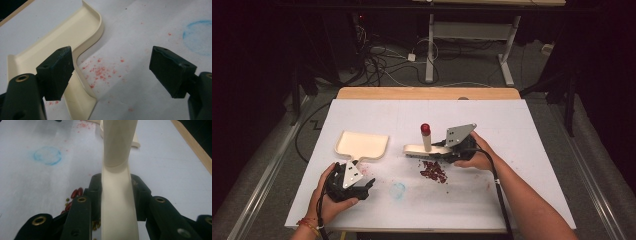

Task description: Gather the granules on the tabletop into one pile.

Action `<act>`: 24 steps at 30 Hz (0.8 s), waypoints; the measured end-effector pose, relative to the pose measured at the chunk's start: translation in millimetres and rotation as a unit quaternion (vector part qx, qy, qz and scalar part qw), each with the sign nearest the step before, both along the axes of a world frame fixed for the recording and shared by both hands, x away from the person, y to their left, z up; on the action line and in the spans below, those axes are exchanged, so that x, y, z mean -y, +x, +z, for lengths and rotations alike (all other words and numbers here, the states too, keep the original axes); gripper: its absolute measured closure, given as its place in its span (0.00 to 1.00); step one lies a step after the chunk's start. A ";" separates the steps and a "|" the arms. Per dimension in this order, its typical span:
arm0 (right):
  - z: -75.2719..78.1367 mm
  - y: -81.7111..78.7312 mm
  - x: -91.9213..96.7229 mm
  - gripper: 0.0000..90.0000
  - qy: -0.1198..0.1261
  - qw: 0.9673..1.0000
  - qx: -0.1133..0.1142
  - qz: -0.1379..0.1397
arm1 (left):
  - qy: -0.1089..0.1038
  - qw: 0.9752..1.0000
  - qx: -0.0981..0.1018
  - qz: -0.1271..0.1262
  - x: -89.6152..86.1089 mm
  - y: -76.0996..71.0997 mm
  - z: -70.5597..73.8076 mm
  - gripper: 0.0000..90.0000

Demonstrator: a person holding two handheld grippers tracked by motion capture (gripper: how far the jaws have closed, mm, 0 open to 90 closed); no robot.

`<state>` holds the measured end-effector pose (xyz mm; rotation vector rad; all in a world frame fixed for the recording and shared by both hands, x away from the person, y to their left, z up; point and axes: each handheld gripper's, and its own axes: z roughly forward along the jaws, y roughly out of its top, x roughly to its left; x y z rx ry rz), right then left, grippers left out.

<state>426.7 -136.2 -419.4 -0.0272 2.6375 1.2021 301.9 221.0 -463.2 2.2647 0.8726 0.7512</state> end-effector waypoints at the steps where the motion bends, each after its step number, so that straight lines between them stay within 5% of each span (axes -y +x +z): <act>1: 0.7 -0.1 2.5 0.75 -0.001 1.000 0.000 0.005 | 0.001 1.000 0.005 -0.003 -0.3 0.7 0.3 0.21; 9: 8.7 -4.1 28.5 0.75 -0.002 1.000 0.006 0.010 | 0.004 1.000 -0.002 -0.001 0.5 0.5 -0.7 0.21; 13: 14.1 -4.9 36.2 0.75 0.032 0.999 0.015 -0.020 | 0.003 1.000 -0.002 0.000 0.9 1.0 -0.4 0.21; 19: 20.8 -8.6 15.6 0.75 0.042 0.998 0.015 -0.048 | 0.003 1.000 -0.001 0.002 1.2 2.4 -0.1 0.21; 21: 24.4 -14.4 -0.3 0.75 0.060 0.995 -0.007 -0.085 | 0.006 1.000 0.006 0.002 -0.3 2.7 0.9 0.21; 24: 33.3 -37.7 -28.1 0.75 0.096 0.985 -0.030 -0.138 | 0.000 1.000 0.010 0.009 -4.7 1.6 2.4 0.21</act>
